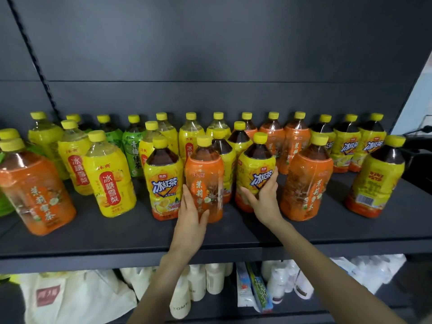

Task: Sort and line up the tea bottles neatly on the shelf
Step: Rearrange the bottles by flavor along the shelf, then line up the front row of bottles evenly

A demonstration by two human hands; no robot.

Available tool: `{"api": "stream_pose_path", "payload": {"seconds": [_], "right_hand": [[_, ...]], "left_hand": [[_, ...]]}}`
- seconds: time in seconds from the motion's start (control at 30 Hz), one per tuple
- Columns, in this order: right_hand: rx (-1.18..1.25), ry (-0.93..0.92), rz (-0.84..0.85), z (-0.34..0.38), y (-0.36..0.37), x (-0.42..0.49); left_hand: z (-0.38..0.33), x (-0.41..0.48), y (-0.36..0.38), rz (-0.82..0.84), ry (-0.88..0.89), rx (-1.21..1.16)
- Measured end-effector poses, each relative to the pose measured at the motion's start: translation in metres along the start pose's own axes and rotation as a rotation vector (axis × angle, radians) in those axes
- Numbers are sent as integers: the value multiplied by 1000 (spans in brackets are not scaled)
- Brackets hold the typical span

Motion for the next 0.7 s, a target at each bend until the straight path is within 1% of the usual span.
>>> {"api": "stream_pose_path", "payload": {"seconds": [0.1, 0.17, 0.3, 0.37, 0.47, 0.57, 0.63, 0.7], "right_hand": [[-30, 32, 52, 3, -2, 2], [-45, 48, 78, 5, -5, 3], [-132, 34, 177, 1, -17, -3], [-232, 5, 178, -1, -27, -9], [-338, -83, 114, 9, -41, -33], [-371, -238, 35, 30, -47, -68], [-415, -313, 61, 46, -47, -88], [-463, -363, 83, 61, -45, -103]], "left_hand": [[8, -7, -16, 63, 27, 86], [13, -13, -29, 65, 38, 195], [16, -18, -68, -23, -1, 379], [16, -18, -92, -78, 12, 432], [18, -18, -131, -143, 32, 489], [23, -18, -167, -220, 89, 541], [25, -23, -187, -253, 141, 577], [30, -31, -205, -262, 154, 623]]}}
Point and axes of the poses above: each hand's wrist, its own x-axis towards the middle knuckle, its own y-axis out of the palm, z = x × y, the point moved 1 cm from there along x, towards the middle knuckle, and after that the axes turned 8 degrees about -z, right-handed, at the moved point
